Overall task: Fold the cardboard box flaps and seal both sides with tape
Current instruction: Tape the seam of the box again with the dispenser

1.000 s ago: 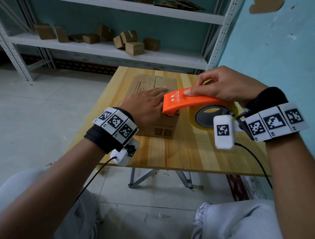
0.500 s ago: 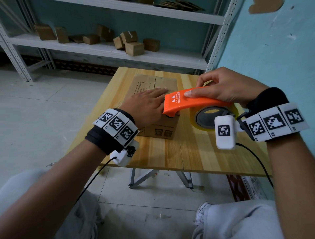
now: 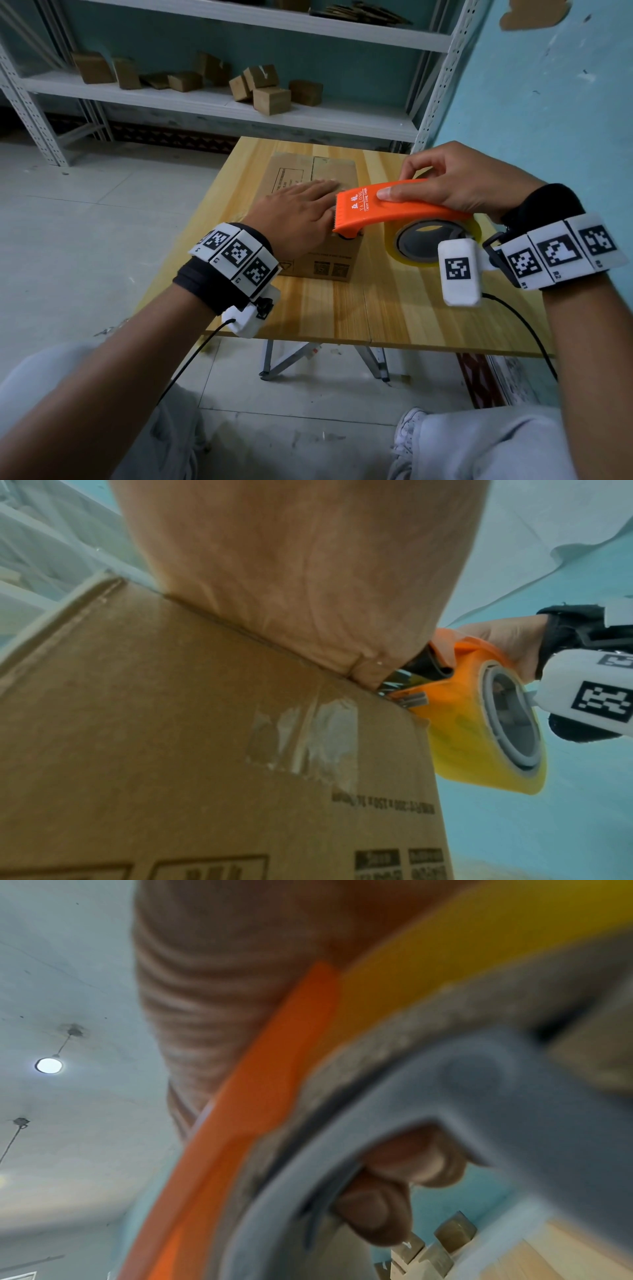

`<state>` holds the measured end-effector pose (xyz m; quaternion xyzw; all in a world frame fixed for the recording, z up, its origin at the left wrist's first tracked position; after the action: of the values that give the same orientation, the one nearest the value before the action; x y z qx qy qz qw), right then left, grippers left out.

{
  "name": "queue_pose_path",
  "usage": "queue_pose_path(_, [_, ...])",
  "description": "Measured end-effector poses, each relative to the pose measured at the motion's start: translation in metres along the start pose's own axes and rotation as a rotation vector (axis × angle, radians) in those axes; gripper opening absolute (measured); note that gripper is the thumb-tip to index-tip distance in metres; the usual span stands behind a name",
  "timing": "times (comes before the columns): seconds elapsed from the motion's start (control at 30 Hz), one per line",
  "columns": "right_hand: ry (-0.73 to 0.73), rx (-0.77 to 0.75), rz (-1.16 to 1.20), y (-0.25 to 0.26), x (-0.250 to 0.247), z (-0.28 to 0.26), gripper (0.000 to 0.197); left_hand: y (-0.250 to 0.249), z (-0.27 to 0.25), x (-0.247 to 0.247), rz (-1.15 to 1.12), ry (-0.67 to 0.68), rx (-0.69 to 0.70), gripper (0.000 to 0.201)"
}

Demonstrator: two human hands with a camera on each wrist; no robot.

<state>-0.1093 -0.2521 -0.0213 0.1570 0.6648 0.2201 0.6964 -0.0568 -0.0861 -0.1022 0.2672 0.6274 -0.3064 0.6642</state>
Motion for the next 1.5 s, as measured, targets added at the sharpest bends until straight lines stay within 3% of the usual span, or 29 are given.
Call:
queue_pose_path(0.33, [-0.001, -0.005, -0.006, 0.0000, -0.0009, -0.0002, 0.044, -0.0027, -0.0026, -0.0032, -0.002, 0.009, -0.003, 0.072])
queue_pose_path(0.57, [-0.003, -0.017, -0.008, -0.0002, -0.0002, -0.0011, 0.042, -0.0047, -0.0024, -0.0026, 0.087, 0.030, 0.044, 0.097])
queue_pose_path(0.83, [0.002, -0.021, 0.000, -0.0002, -0.0005, -0.0022, 0.044, -0.0020, -0.0003, -0.0004, 0.027, 0.020, 0.031, 0.093])
queue_pose_path(1.0, [0.001, -0.019, -0.004, -0.0006, -0.0013, -0.0021, 0.043, -0.0029, -0.0018, -0.0032, 0.011, -0.005, 0.010, 0.071])
queue_pose_path(1.5, [-0.002, -0.012, 0.006, -0.0005, -0.0024, -0.0046, 0.036, -0.0055, -0.0042, -0.0042, 0.078, 0.021, 0.039, 0.078])
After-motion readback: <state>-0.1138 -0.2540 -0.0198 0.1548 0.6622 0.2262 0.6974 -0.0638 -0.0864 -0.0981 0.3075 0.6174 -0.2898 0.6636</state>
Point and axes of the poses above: each hand's wrist, its own z-axis towards the middle knuckle, its own x-axis out of the palm, y = z × x, the point moved 6 cm from there along z, towards the middle knuckle, and after that the axes turned 1 degree about -x, right-handed, at the moved point
